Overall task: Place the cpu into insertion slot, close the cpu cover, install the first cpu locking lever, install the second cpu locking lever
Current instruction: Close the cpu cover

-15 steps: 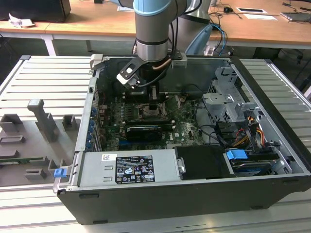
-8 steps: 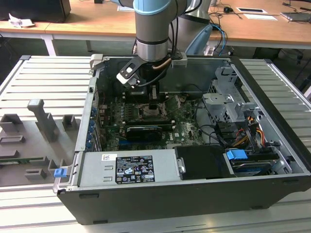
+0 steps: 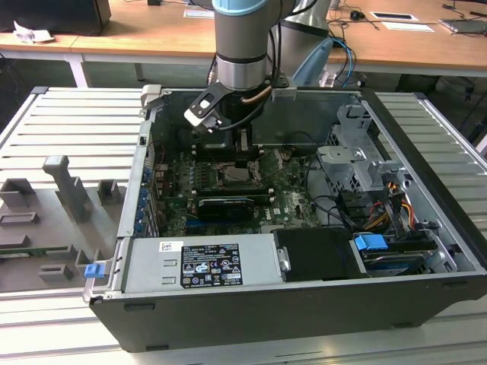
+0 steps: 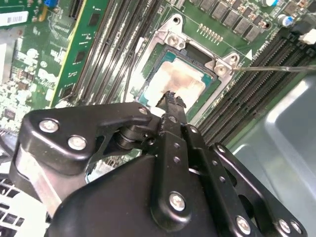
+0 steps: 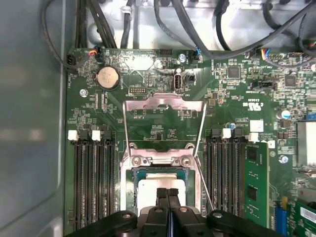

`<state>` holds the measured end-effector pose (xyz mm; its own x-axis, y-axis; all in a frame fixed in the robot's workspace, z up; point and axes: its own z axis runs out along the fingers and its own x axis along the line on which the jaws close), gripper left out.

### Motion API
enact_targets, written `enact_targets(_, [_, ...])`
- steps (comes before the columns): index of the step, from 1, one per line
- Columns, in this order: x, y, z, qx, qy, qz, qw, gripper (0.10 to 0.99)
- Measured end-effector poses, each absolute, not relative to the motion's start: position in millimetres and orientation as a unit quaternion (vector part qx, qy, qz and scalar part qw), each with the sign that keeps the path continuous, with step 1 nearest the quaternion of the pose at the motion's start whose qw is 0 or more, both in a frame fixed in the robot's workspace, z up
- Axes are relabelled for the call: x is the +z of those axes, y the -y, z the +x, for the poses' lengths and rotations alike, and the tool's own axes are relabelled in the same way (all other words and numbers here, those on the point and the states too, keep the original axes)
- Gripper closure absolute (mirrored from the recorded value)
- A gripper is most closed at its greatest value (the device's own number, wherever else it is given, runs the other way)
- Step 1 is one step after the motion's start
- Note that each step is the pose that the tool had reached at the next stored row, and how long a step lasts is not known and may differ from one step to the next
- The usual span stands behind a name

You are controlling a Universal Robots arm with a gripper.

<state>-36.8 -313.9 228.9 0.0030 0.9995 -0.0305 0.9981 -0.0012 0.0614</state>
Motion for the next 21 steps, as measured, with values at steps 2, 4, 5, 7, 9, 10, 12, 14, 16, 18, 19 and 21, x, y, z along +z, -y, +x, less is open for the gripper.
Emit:
enact_targets(2, [236,314,-37,0.011,-0.706,0.707,0.032,0.98])
enact_targets(4, [241,314,-37,0.011,-0.706,0.707,0.032,0.98])
enact_targets(5, [246,314,-37,0.011,-0.706,0.707,0.032,0.98])
enact_targets(7, [255,314,-37,0.011,-0.706,0.707,0.031,0.98])
enact_targets(9, [264,314,-37,0.01,-0.706,0.707,0.031,0.98])
enact_targets(10, [265,314,-37,0.009,-0.706,0.707,0.03,0.98])
enact_targets(12, [266,314,-32,0.009,-0.706,0.708,0.03,0.98])
enact_targets(14, [266,314,-28,0.009,-0.706,0.707,0.03,0.98])
enact_targets(16, [266,314,-25,0.009,-0.706,0.708,0.03,0.98])
enact_targets(18, [266,314,-23,0.009,-0.706,0.708,0.03,0.98])
enact_targets(19, [266,314,-22,0.009,-0.706,0.708,0.03,0.98])
enact_targets(21, [266,314,-19,0.009,-0.706,0.707,0.03,0.98])
